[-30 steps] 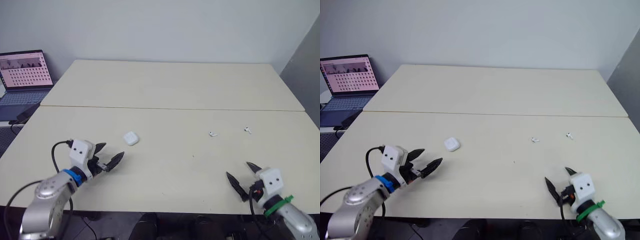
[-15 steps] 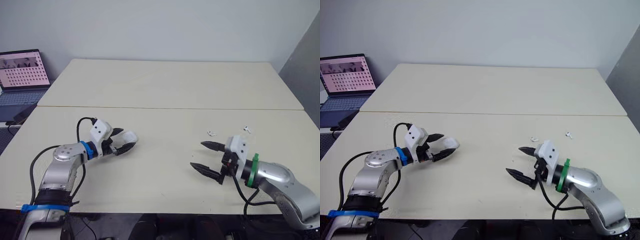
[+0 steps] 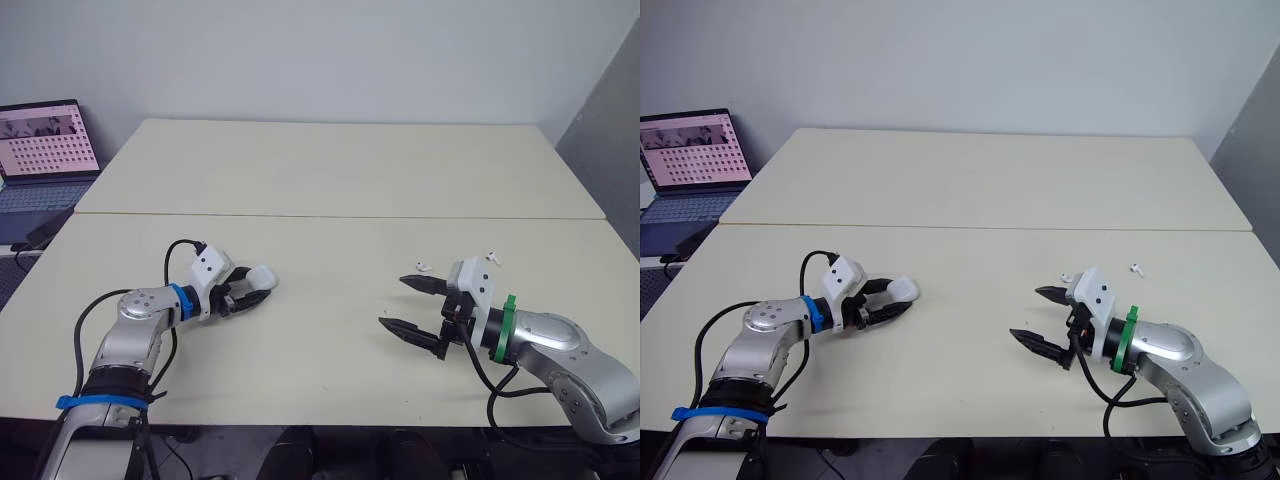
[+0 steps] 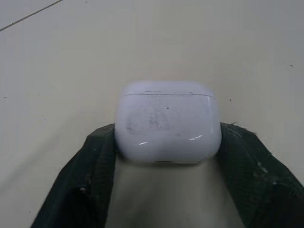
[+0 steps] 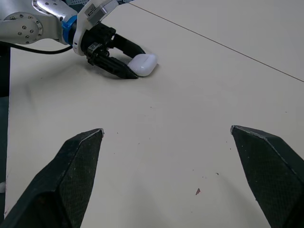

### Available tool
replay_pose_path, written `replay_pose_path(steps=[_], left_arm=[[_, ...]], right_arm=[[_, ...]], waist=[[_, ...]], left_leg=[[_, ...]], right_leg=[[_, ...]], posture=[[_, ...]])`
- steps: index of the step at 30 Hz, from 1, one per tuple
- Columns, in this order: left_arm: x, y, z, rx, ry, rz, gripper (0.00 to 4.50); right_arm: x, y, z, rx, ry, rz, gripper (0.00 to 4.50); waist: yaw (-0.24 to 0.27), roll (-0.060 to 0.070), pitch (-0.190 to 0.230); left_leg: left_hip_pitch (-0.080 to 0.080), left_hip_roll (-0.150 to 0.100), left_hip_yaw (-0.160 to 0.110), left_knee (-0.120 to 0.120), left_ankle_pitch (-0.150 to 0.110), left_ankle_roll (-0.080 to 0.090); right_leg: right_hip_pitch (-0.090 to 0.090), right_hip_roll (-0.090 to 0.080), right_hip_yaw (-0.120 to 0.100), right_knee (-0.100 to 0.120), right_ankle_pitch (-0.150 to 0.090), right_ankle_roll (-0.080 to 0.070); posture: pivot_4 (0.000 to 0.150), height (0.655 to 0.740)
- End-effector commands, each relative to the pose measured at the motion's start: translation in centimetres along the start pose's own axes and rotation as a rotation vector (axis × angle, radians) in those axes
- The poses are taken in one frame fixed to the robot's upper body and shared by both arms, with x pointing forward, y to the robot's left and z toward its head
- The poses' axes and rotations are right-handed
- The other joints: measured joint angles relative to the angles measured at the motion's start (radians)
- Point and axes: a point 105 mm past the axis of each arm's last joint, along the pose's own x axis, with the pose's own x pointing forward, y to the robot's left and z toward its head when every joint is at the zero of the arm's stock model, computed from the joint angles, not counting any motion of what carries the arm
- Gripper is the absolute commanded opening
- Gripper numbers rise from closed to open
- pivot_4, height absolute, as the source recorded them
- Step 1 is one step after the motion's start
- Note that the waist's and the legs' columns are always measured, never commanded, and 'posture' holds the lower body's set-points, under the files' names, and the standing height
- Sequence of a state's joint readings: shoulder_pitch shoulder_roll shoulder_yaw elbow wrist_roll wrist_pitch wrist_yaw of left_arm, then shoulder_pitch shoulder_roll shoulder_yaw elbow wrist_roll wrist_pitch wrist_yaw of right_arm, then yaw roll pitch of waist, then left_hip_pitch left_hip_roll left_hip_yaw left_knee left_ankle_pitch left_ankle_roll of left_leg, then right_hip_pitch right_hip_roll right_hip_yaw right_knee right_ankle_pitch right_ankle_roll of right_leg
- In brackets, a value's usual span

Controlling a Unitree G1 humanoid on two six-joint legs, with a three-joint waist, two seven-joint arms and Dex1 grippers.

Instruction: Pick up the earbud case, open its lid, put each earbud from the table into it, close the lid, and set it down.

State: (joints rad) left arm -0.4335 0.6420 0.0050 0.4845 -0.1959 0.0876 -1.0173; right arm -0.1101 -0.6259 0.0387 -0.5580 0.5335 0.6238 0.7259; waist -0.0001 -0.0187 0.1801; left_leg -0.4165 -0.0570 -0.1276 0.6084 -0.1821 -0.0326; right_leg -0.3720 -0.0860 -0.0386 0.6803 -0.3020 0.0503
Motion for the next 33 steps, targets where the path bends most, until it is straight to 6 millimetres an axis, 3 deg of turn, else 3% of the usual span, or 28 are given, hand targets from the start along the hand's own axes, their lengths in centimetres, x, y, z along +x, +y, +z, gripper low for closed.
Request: replay_pose_path(steps=[1, 3, 5, 11, 15, 21, 28, 33], left_arm=[[0.2, 0.1, -0.5, -0.013, 0.026, -0.014, 2.73], [0.2, 0.0, -0.3, -0.005, 0.015, -0.021, 2.73], [0.5, -0.5, 1.3, 0.070, -0.047, -0.043, 2.73], [1.7, -2.0, 9.8, 0.600, -0.405, 0.025, 2.73], [2.1, -4.1, 13.6, 0.941, -0.594, 0.030, 2.73], [2.4, -5.9, 15.1, 1.158, -0.729, -0.002, 2.73], [2.8, -6.5, 15.4, 1.215, -0.780, -0.016, 2.73], [2.8, -6.5, 15.6, 1.233, -0.792, -0.011, 2.73]], right_arm=[[-0.2, -0.1, 1.2, -0.037, -0.035, -0.001, 4.50], [-0.3, -0.3, 1.2, -0.039, -0.035, -0.008, 4.50], [-0.3, -0.6, 1.4, -0.037, -0.040, -0.017, 4.50], [0.8, -1.6, 3.8, 0.089, -0.144, -0.026, 4.50], [2.0, -2.7, 5.5, 0.165, -0.182, -0.012, 4.50], [4.0, -2.8, 6.6, 0.196, -0.177, 0.010, 4.50], [6.4, -2.0, 8.2, 0.268, -0.199, 0.075, 4.50], [7.2, -2.0, 8.1, 0.305, -0.172, 0.091, 4.50]], waist=[[0.000, 0.000, 0.000], [0.000, 0.000, 0.000], [0.000, 0.000, 0.000], [0.001, -0.004, 0.003], [0.000, -0.005, 0.003], [-0.008, -0.005, 0.003], [-0.020, -0.005, 0.003], [-0.022, -0.005, 0.003]], left_leg=[[0.000, 0.000, 0.000, 0.000, 0.000, 0.000], [0.000, 0.000, 0.000, 0.000, 0.000, 0.000], [0.000, 0.000, 0.000, 0.000, 0.000, 0.000], [-0.001, 0.000, 0.000, 0.001, 0.000, 0.000], [-0.002, -0.001, -0.001, 0.000, 0.001, -0.001], [-0.001, -0.003, 0.005, 0.000, 0.000, 0.000], [-0.001, -0.002, 0.004, 0.000, 0.001, 0.000], [-0.001, -0.002, 0.003, 0.000, 0.001, 0.001]], right_leg=[[0.000, 0.000, 0.000, 0.000, 0.000, 0.001], [0.000, 0.000, 0.000, 0.000, 0.000, 0.001], [0.000, 0.000, 0.000, 0.000, 0.000, 0.001], [-0.001, -0.003, 0.002, -0.001, 0.003, -0.002], [-0.001, -0.002, 0.000, -0.001, 0.003, -0.004], [-0.002, -0.001, 0.001, 0.000, 0.005, -0.001], [-0.002, 0.000, -0.001, 0.001, 0.005, 0.001], [-0.002, 0.000, 0.000, 0.001, 0.006, 0.004]], posture=[[0.150, 0.7400], [0.150, 0.7400], [0.150, 0.7400], [0.150, 0.7400], [0.150, 0.7400], [0.150, 0.7400], [0.150, 0.7400], [0.150, 0.7400]])
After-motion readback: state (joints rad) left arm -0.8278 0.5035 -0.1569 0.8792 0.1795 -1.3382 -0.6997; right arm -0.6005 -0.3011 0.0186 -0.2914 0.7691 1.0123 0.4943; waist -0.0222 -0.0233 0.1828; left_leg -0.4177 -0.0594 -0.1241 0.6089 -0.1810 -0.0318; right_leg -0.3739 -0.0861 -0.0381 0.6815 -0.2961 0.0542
